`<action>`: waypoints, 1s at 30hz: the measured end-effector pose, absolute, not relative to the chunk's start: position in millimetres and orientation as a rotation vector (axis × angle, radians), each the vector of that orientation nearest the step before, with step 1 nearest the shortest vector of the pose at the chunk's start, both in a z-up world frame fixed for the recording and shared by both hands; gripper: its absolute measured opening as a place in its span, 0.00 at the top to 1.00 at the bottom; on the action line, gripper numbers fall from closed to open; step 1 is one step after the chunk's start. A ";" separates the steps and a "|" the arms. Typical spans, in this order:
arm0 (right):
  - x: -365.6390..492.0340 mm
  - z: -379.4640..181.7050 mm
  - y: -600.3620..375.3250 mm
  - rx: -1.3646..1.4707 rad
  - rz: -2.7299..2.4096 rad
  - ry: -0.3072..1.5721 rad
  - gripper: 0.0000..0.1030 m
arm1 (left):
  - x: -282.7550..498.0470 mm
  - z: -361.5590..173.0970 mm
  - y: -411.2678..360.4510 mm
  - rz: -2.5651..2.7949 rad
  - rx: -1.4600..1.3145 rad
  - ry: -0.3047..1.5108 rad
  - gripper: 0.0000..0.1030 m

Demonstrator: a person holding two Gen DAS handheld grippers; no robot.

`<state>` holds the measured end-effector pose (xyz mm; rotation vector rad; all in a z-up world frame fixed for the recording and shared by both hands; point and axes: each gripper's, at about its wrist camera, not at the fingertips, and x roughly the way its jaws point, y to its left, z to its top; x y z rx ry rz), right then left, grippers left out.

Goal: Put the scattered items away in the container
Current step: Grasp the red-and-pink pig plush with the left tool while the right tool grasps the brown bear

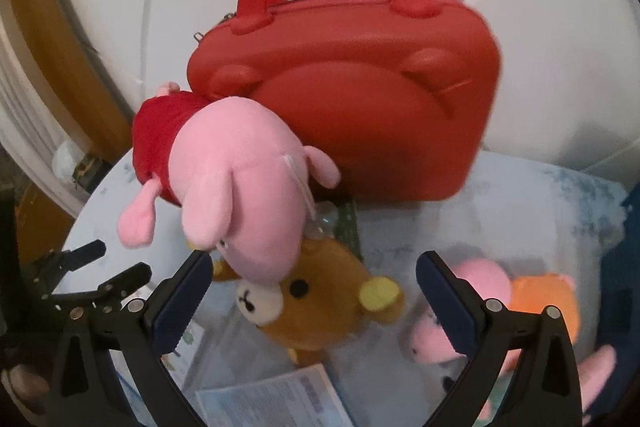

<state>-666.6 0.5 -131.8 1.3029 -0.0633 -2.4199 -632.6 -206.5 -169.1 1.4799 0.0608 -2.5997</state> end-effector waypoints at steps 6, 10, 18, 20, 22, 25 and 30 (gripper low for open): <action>-662.7 -145.8 -33.5 1.215 -2.141 -0.114 0.21 | -609.2 -187.2 -238.0 -2.464 1.484 0.063 0.17; -626.4 -153.0 -52.1 1.203 -1.953 -0.049 0.21 | -568.4 -181.0 -265.2 -2.396 1.455 0.138 0.17; -579.9 -179.1 -26.9 1.396 -2.123 0.053 0.27 | -523.9 -169.0 -261.4 -2.437 1.464 0.204 0.17; -576.1 -182.0 -19.2 1.424 -2.173 0.050 0.27 | -523.3 -171.2 -251.1 -2.461 1.486 0.180 0.17; -572.7 -181.6 -14.9 1.428 -2.224 0.062 0.27 | -526.8 -177.3 -245.2 -2.469 1.504 0.149 0.17; -576.0 -178.9 -15.5 1.410 -2.285 0.076 0.27 | -536.1 -180.3 -246.0 -2.486 1.513 0.114 0.17; -605.0 -168.9 -25.9 1.381 -2.364 0.149 0.12 | -571.2 -175.9 -259.3 -2.521 1.482 0.030 0.16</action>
